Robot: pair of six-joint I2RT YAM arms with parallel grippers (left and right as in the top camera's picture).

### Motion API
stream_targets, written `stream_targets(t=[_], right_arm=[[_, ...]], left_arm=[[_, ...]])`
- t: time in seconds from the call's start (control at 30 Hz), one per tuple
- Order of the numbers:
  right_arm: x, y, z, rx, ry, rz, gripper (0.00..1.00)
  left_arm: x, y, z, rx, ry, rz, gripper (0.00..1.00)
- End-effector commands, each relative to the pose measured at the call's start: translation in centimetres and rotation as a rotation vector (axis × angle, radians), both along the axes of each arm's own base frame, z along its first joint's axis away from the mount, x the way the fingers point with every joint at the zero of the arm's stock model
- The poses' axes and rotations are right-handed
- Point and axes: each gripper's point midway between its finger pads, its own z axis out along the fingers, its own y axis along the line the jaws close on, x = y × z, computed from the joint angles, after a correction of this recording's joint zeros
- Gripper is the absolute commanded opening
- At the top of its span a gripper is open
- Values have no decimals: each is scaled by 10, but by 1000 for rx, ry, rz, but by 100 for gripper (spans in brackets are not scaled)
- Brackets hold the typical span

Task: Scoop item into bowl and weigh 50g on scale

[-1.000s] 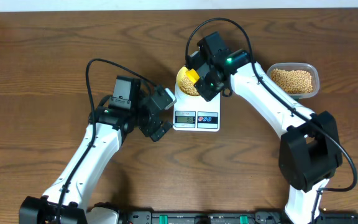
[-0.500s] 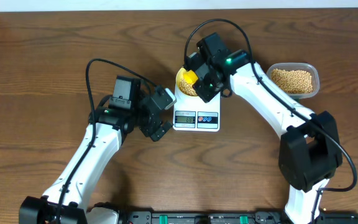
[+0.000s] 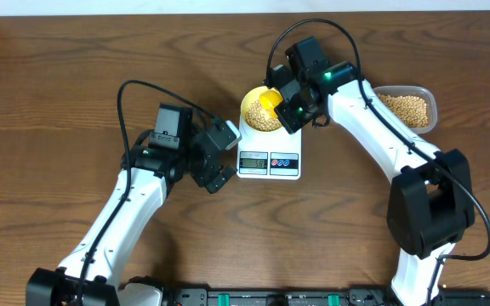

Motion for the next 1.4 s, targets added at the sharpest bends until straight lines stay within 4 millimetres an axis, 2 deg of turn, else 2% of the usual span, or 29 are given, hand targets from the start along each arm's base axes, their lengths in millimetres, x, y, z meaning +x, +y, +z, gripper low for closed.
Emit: stream_targets(t=[0.0, 0.3, 0.5, 1.37], right_arm=[[6, 4, 26, 43, -47, -8, 1], [7, 5, 55, 75, -105, -7, 1], [3, 6, 68, 97, -114, -7, 1], [-6, 1, 74, 87, -103, -8, 1]], left_arm=[[0, -1, 5, -9, -17, -13, 98], [0, -1, 5, -9, -17, -13, 98], [0, -1, 5, -9, -17, -13, 98], [0, -1, 5, -9, -17, -13, 98]])
